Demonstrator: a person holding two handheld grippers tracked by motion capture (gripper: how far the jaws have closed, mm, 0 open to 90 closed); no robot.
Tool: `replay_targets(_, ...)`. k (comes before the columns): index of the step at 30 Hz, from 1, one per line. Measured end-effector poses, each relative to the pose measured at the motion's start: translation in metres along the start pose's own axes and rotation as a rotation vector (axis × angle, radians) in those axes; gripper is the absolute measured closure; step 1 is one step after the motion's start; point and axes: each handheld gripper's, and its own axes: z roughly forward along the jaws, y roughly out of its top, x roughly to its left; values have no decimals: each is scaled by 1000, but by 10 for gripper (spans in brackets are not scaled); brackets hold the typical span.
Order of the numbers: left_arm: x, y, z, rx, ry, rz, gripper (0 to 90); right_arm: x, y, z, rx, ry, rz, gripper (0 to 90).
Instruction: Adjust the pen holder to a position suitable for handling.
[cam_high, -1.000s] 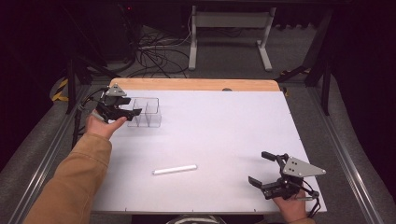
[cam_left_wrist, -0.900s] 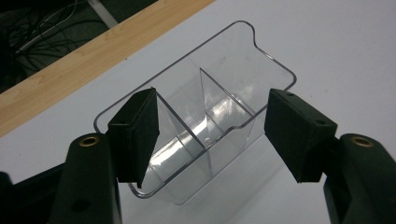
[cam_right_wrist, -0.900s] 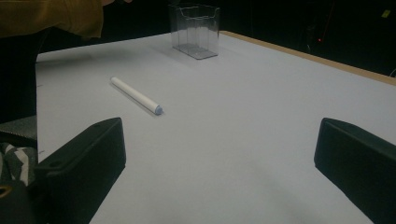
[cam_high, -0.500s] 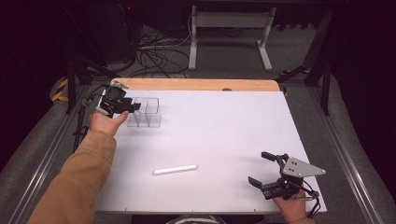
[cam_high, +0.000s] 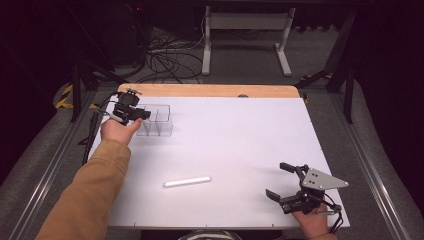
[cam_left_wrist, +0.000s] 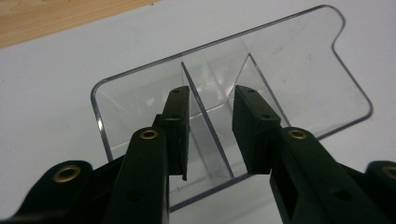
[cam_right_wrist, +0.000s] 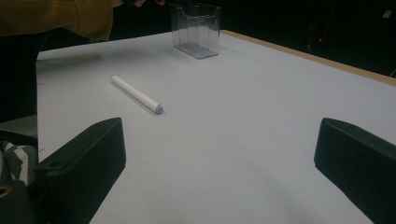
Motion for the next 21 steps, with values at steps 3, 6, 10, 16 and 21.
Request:
replay_targets(3, 1, 1, 6, 24, 17, -24, 706, 0, 0, 0, -1, 1, 0, 27)
replay_targets(6, 2, 1, 7, 28, 8, -57, 731, 0, 0, -1, -1, 1, 0, 28)
replay_targets(10, -1, 2, 8, 31, 28, -79, 758, -1, 0, -1, -1, 2, 1, 28)
replay_targets(16, -5, 4, 8, 42, 80, -111, 857, 0, 0, -1, 0, 4, -3, 28)
replay_targets(21, -5, 3, 7, 43, 77, -120, 882, 0, 0, 0, 1, 6, -4, 27)
